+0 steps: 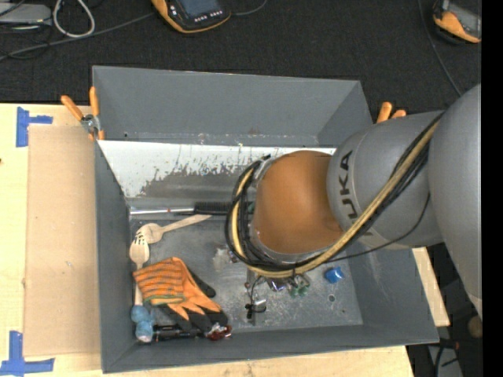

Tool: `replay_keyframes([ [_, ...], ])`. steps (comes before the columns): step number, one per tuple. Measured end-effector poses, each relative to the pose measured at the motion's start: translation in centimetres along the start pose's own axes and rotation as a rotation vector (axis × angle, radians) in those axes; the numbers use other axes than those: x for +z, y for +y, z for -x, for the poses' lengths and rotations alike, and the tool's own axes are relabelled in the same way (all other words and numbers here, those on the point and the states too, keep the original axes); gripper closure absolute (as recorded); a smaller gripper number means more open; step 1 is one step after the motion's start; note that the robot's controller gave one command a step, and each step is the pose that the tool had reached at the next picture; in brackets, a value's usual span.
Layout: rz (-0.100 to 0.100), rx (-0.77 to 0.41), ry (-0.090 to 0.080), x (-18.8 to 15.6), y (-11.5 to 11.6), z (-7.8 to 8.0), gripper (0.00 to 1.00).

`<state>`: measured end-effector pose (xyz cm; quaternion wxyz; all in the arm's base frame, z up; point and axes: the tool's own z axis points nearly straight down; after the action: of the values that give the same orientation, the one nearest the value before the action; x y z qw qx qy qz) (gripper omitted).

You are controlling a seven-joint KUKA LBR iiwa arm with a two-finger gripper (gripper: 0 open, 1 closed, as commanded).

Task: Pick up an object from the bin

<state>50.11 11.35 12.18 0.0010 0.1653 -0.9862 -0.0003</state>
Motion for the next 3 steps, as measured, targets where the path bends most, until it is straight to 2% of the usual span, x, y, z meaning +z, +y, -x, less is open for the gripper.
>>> replay_keyframes([
  [1, -0.001, 0.021, -0.008, 1.5, 0.9, 1.4, 0.00],
  [2, -0.001, -0.012, -0.010, 1.8, 1.8, 4.7, 0.00],
  [3, 0.000, -0.038, -0.003, 1.4, 2.3, 6.4, 0.00],
])
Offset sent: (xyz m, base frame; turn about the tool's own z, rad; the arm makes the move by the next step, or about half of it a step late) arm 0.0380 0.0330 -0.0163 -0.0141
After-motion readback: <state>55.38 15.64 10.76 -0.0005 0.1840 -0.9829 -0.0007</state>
